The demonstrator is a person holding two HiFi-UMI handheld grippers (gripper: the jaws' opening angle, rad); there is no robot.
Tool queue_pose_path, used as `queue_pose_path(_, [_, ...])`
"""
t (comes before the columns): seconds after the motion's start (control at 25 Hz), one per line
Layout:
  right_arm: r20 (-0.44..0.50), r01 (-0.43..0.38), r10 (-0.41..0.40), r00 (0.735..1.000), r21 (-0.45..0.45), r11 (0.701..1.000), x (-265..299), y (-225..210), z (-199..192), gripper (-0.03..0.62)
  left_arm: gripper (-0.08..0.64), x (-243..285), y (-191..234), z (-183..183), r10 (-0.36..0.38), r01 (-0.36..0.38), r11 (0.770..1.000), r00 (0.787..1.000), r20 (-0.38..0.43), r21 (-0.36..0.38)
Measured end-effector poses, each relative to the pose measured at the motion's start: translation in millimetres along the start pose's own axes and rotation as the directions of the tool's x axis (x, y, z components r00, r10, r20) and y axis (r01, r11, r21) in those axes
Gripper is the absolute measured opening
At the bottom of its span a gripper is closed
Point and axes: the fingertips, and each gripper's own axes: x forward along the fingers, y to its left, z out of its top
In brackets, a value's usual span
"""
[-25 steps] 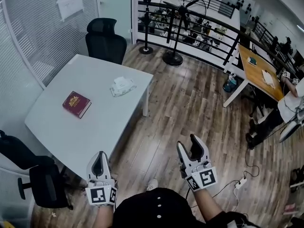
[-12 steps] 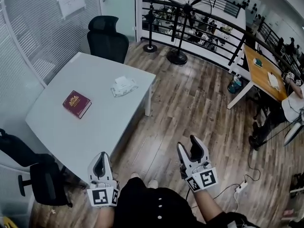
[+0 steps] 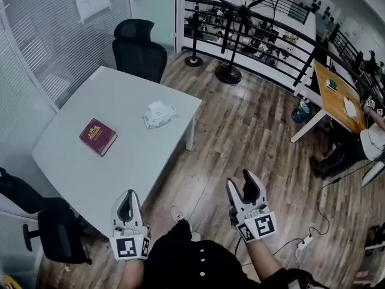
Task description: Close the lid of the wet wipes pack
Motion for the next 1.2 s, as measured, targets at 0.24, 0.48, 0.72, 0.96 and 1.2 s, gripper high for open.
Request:
queue_pose_path(0.24, [-0.013, -0.013, 0.013, 1.0, 0.012, 1.0, 34.9, -6.8, -8.6, 0.225, 0.009, 33.4, 6.5, -7.9, -0.004, 0.004, 1.0, 1.0, -0.017, -0.008])
queue_pose_path(0.48, [-0.023, -0.002, 0.002, 1.0, 0.015, 1.0, 66.2, -24.2, -14.3, 0.225, 0.009, 68.8, 13.7, -12.9, -0.008, 0.008, 1.0, 1.0, -0.029, -0.013])
queue_pose_path(0.72, [-0.032, 0.001, -0.001, 0.999, 0.015, 1.0, 101.0, -43.6, -23.4, 0.225, 0.009, 106.0, 22.3, -22.9, -0.002, 0.001, 1.0, 0.999, -0.041, -0.025])
queue_pose_path(0.96, [-0.021, 0.003, -0.003, 1.0, 0.012, 1.0, 133.4, -60.8, -18.0, 0.225, 0.009, 143.3, 30.8, -17.4, 0.002, -0.002, 1.0, 0.999, -0.035, -0.024])
queue_pose_path(1.2, [-0.023, 0.013, -0.013, 1.0, 0.004, 1.0, 158.7, -72.7, -16.1, 0.224, 0.009, 173.9, 37.5, -14.6, -0.009, 0.009, 1.0, 0.999, -0.034, -0.025])
